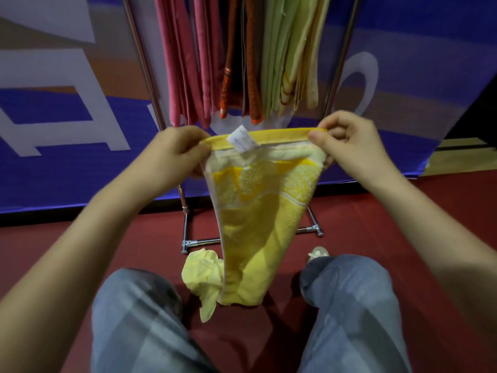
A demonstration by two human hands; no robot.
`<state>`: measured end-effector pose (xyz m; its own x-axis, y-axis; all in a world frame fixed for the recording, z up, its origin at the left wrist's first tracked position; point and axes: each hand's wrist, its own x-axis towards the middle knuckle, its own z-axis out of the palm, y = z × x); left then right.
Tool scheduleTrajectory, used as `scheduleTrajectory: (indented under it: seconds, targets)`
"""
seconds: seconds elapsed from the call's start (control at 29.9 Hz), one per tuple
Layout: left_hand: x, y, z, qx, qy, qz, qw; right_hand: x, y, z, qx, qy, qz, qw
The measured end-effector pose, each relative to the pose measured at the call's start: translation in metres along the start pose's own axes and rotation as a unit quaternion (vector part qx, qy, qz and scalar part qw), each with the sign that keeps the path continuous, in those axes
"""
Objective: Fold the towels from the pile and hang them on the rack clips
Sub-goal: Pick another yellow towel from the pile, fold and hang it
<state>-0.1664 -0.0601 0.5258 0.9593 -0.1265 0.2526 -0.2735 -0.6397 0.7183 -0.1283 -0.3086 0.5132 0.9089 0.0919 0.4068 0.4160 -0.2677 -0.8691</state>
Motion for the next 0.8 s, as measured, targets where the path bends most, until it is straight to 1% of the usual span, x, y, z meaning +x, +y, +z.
scheduleTrajectory:
  seconds: [0.07, 0.13, 0.2, 0.3, 0.44, 0.64, 0.8]
  targets:
    - [-0.005, -0.003, 0.006, -0.089, -0.023, -0.057, 0.994, -0.005, 0.007, 0.002, 0.009, -0.002, 0.028, 1.000]
    - [-0.010, -0.008, 0.013, -0.154, -0.042, -0.103, 0.982, -0.010, 0.014, 0.003, 0.022, -0.013, 0.054, 0.998]
    - [-0.014, -0.011, 0.017, -0.188, -0.053, -0.136, 0.971, -0.013, 0.017, 0.007, 0.036, -0.023, 0.074, 0.996]
    - [-0.017, -0.012, 0.023, -0.210, -0.064, -0.160, 0.962, -0.017, 0.020, 0.012, 0.053, -0.024, 0.104, 0.993]
    - [-0.017, -0.012, 0.031, -0.204, -0.060, -0.159, 0.964, -0.023, 0.021, 0.021, 0.052, -0.039, 0.132, 0.989]
    - [-0.022, -0.013, 0.053, -0.175, -0.052, -0.122, 0.976, -0.037, 0.018, 0.047, 0.117, -0.081, 0.168, 0.976]
    - [-0.027, -0.008, 0.068, -0.219, -0.086, -0.103, 0.967, -0.048, 0.018, 0.071, 0.166, -0.136, 0.166, 0.962]
